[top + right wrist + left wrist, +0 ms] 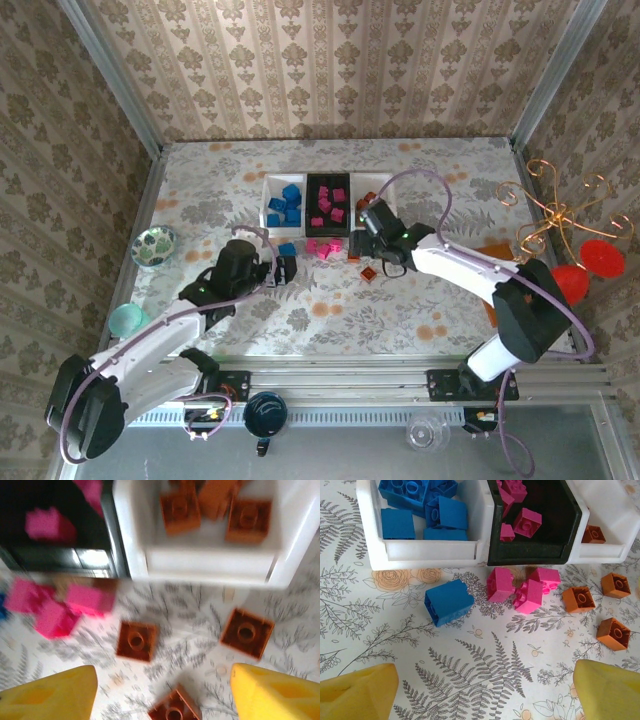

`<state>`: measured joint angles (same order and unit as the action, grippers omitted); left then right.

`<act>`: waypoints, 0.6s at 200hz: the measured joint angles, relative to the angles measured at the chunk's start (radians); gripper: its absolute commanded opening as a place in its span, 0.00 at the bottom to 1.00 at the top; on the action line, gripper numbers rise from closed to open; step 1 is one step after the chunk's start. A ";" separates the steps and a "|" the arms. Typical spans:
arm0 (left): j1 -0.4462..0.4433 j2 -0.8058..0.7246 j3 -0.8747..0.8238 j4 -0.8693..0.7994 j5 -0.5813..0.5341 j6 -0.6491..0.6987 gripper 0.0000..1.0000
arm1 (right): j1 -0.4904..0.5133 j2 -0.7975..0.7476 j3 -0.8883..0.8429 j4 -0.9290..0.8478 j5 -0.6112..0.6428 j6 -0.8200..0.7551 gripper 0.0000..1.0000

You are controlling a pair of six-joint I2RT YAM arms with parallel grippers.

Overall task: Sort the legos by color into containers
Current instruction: Pick up the lego from the center of the table.

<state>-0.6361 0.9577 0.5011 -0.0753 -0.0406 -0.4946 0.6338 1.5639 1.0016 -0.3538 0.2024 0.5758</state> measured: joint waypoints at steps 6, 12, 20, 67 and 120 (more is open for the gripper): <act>0.000 0.000 -0.001 0.001 0.000 0.000 0.92 | 0.011 0.013 -0.013 -0.005 -0.005 0.003 0.75; 0.000 0.002 -0.003 0.000 0.001 0.000 0.92 | 0.020 0.030 -0.025 -0.011 -0.009 0.004 0.75; 0.001 0.005 -0.004 0.000 0.003 0.000 0.92 | 0.029 0.048 -0.034 -0.018 -0.014 0.004 0.75; 0.004 0.023 -0.004 0.008 0.011 -0.008 0.92 | 0.048 0.164 -0.035 -0.023 -0.023 0.006 0.62; 0.023 0.025 -0.012 0.016 0.023 -0.008 0.92 | 0.053 0.149 -0.035 -0.031 -0.008 -0.005 0.36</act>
<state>-0.6136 0.9825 0.4889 -0.0589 -0.0177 -0.5026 0.6872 1.7130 0.9665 -0.3847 0.1947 0.5713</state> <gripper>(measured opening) 0.916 0.406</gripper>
